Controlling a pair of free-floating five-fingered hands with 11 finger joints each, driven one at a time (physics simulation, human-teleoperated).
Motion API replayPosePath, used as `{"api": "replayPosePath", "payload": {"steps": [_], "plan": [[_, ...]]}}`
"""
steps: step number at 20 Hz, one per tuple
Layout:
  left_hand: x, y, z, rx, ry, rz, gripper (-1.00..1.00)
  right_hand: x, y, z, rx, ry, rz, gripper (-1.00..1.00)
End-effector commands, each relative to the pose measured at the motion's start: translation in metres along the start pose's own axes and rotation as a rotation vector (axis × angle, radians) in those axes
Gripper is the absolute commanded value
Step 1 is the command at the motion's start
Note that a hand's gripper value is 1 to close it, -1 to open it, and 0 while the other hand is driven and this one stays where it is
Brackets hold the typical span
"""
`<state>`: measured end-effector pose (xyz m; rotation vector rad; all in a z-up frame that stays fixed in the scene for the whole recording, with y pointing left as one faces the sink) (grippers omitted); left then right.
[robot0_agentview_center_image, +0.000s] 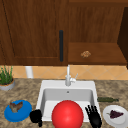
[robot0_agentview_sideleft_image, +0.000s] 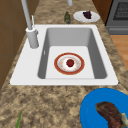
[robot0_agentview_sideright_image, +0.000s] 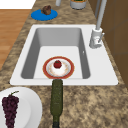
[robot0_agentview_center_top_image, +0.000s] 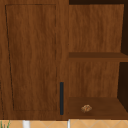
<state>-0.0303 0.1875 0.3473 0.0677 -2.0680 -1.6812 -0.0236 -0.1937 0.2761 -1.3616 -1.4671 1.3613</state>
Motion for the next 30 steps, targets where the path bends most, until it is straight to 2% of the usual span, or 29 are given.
{"api": "replayPosePath", "payload": {"steps": [1, 2, 4, 5, 6, 9, 12, 16, 23, 26, 28, 30], "plan": [[0.000, 0.000, 0.000, 0.000, 0.000, 0.000, 0.00, 0.027, 0.004, -0.009, -0.013, -0.013, 0.076, -1.00], [0.000, 0.000, 0.000, 0.000, 0.000, 0.000, 0.00, 0.034, 0.007, -0.011, -0.013, -0.017, 0.093, -1.00], [0.000, 0.000, 0.000, 0.000, 0.000, 0.000, 0.00, 0.047, 0.008, -0.012, -0.018, -0.018, 0.096, -1.00], [0.000, 0.000, 0.000, 0.000, 0.000, 0.000, 0.00, 0.036, 0.004, -0.011, -0.006, -0.024, 0.042, -1.00], [0.000, 0.000, 0.000, 0.000, 0.000, 0.000, 0.00, 0.033, 0.006, -0.011, -0.001, -0.016, 0.013, -1.00], [0.000, 0.000, 0.000, 0.000, 0.000, 0.000, 0.00, 0.038, 0.009, -0.019, 0.000, -0.059, 0.009, -1.00], [0.000, 0.000, 0.000, 0.000, 0.000, 0.000, 0.00, 0.017, 0.006, -0.012, 0.043, -0.095, -0.043, -1.00], [0.000, 0.000, 0.000, 0.000, 0.000, 0.000, 0.00, 0.005, -0.008, -0.010, 0.126, -0.102, -0.034, -1.00], [0.000, 0.000, 0.000, 0.000, 0.000, 0.000, 0.00, -0.018, -0.014, -0.004, 0.279, -0.065, -0.072, -1.00], [0.000, 0.000, 0.000, 0.000, 0.000, 0.000, 0.00, -0.015, -0.035, -0.017, 0.291, -0.118, -0.067, -1.00], [0.000, 0.000, 0.000, 0.000, 0.000, 0.000, 0.00, -0.016, -0.039, -0.020, 0.340, -0.143, -0.043, -1.00], [0.000, 0.000, 0.000, 0.000, 0.000, 0.000, 0.00, -0.019, -0.028, -0.014, 0.299, -0.090, -0.048, -1.00]]}}
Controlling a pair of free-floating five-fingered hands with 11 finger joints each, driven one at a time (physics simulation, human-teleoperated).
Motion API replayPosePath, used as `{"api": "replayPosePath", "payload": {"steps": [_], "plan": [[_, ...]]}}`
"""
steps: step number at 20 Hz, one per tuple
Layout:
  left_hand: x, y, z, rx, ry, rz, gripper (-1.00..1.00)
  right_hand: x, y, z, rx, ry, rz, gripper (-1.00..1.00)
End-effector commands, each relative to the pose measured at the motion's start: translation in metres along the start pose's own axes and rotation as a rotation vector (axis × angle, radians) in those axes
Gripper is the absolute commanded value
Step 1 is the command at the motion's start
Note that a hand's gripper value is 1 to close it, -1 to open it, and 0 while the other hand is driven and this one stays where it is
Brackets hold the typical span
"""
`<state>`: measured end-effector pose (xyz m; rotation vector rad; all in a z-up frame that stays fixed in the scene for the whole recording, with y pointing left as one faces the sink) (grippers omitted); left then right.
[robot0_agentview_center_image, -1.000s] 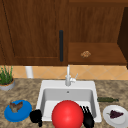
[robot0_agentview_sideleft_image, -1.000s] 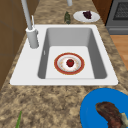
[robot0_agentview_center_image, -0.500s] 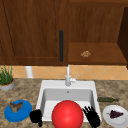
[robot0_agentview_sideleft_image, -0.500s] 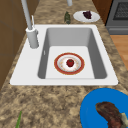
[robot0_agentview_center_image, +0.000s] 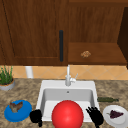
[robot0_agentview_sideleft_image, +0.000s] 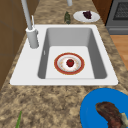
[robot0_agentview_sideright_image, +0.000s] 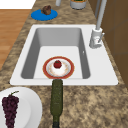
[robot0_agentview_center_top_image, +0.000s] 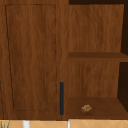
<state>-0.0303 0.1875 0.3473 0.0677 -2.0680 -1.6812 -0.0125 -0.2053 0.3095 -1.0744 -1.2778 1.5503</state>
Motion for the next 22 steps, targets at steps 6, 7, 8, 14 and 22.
{"api": "replayPosePath", "payload": {"steps": [6, 7, 8, 14, 22], "plan": [[0.007, -0.002, 0.002, -0.010, -0.007, 0.007, -1.00, 0.000, -0.003, 0.000, -0.020, -0.001, 0.003, 0.00], [0.002, 0.000, 0.001, -0.007, 0.003, 0.016, -1.00, 0.000, -0.003, 0.000, -0.022, -0.001, 0.002, 0.00], [0.006, 0.009, -0.001, 0.003, 0.014, 0.020, -1.00, 0.000, -0.003, 0.000, -0.023, 0.000, 0.001, 0.00], [0.011, 0.012, -0.003, -0.006, -0.003, 0.037, -1.00, 0.000, -0.003, 0.000, -0.028, 0.001, -0.002, 0.00], [0.019, 0.036, -0.007, 0.111, -0.050, 0.068, -1.00, 0.000, -0.003, 0.000, -0.030, 0.002, -0.005, 0.00]]}}
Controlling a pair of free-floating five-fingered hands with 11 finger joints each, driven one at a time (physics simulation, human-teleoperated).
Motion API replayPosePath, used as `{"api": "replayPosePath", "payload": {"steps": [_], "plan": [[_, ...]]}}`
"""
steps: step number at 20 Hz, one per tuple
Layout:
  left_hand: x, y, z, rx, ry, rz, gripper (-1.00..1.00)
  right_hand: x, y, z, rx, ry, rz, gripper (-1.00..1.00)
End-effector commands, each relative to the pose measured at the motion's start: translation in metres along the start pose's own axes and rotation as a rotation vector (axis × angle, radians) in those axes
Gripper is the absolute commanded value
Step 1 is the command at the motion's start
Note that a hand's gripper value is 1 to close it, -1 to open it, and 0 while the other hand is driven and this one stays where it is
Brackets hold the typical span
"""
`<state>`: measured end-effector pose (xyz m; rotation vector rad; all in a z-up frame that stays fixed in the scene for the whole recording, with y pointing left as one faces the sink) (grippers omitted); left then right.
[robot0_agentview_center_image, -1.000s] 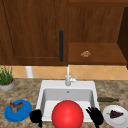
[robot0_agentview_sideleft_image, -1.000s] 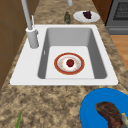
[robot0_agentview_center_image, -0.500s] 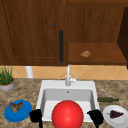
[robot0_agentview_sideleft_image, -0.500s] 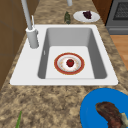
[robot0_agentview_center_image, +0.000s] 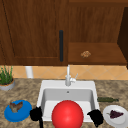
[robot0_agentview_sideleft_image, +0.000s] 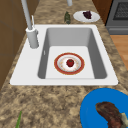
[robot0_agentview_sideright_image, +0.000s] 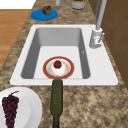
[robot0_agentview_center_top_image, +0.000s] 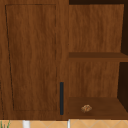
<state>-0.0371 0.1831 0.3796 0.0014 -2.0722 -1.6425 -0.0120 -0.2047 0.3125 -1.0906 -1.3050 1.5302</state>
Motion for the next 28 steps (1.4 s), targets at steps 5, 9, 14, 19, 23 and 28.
{"api": "replayPosePath", "payload": {"steps": [5, 9, 14, 19, 23, 28], "plan": [[0.012, 0.011, 0.000, 0.162, -0.011, 0.055, -1.00, 0.000, 0.000, 0.000, 0.000, 0.000, -0.001, 0.00], [0.019, 0.014, 0.000, 0.201, -0.009, 0.066, -1.00, 0.000, 0.000, 0.000, -0.001, 0.000, -0.001, 0.00], [0.032, 0.028, 0.000, 0.223, -0.001, 0.054, -1.00, 0.000, 0.000, 0.000, -0.001, 0.001, -0.001, 0.00], [0.051, 0.036, 0.005, 0.257, -0.002, 0.080, -1.00, 0.000, 0.000, 0.000, -0.001, 0.001, -0.001, 0.00], [0.063, 0.043, 0.006, 0.275, -0.008, 0.085, -1.00, 0.000, 0.000, 0.000, -0.001, 0.001, -0.001, 0.00], [0.061, 0.042, 0.002, 0.275, -0.042, 0.036, -1.00, 0.000, 0.000, 0.000, -0.001, 0.001, -0.002, 0.00]]}}
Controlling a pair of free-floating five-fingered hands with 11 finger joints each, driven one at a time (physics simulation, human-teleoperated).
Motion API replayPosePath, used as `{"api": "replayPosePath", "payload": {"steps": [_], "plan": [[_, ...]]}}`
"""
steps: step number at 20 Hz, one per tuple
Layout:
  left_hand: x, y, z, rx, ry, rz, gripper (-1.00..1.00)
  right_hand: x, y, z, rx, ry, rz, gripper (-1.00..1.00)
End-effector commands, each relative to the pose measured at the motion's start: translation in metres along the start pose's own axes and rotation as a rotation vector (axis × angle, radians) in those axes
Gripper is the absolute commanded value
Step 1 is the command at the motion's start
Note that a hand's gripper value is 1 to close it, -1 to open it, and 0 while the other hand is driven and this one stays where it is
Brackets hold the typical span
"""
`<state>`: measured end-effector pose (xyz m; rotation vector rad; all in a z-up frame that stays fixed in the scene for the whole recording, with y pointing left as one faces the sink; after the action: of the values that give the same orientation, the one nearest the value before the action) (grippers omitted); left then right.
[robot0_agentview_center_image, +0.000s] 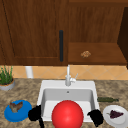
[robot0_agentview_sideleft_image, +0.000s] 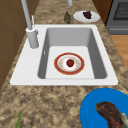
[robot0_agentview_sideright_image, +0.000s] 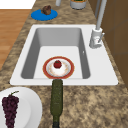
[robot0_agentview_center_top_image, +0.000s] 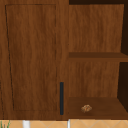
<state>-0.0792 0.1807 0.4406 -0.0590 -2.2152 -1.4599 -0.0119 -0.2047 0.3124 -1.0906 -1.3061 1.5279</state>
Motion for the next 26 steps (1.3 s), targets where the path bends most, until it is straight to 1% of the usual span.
{"api": "replayPosePath", "payload": {"steps": [1, 9, 11, 13, 15, 16, 17, 20, 22, 24, 26], "plan": [[0.000, -0.001, -0.003, 0.120, 0.006, -0.035, -1.00, 0.000, 0.000, 0.000, 0.000, 0.000, 0.000, 0.00], [-0.003, -0.002, -0.010, 0.148, -0.015, -0.036, -1.00, 0.000, 0.000, 0.000, 0.000, 0.000, 0.000, 0.00], [-0.007, 0.002, -0.010, 0.154, -0.023, -0.016, -1.00, 0.000, 0.000, 0.000, 0.000, 0.000, 0.000, 0.00], [-0.008, 0.006, -0.013, 0.154, -0.025, -0.013, -1.00, 0.000, 0.000, 0.000, 0.000, 0.000, 0.000, 0.00], [-0.008, 0.011, -0.015, 0.159, -0.024, -0.009, -1.00, 0.000, 0.000, 0.000, 0.000, 0.000, 0.000, 0.00], [-0.009, 0.014, -0.017, 0.155, -0.022, -0.005, -1.00, 0.000, 0.000, 0.000, 0.000, 0.000, 0.000, 0.00], [-0.010, 0.015, -0.018, 0.161, -0.024, -0.004, -1.00, 0.000, 0.000, 0.000, 0.000, 0.000, 0.000, 0.00], [-0.012, 0.016, -0.019, 0.191, -0.028, 0.004, -1.00, 0.000, 0.000, 0.000, 0.000, 0.000, 0.000, 0.00], [-0.012, 0.016, -0.021, 0.210, -0.028, 0.016, -1.00, 0.000, 0.000, 0.000, 0.000, 0.000, 0.000, 0.00], [-0.012, 0.018, -0.021, 0.222, -0.029, 0.029, -1.00, 0.000, 0.000, 0.000, 0.000, 0.000, 0.000, 0.00], [-0.012, 0.020, -0.022, 0.239, -0.033, 0.035, -1.00, 0.000, 0.000, 0.000, 0.000, 0.000, 0.000, 0.00]]}}
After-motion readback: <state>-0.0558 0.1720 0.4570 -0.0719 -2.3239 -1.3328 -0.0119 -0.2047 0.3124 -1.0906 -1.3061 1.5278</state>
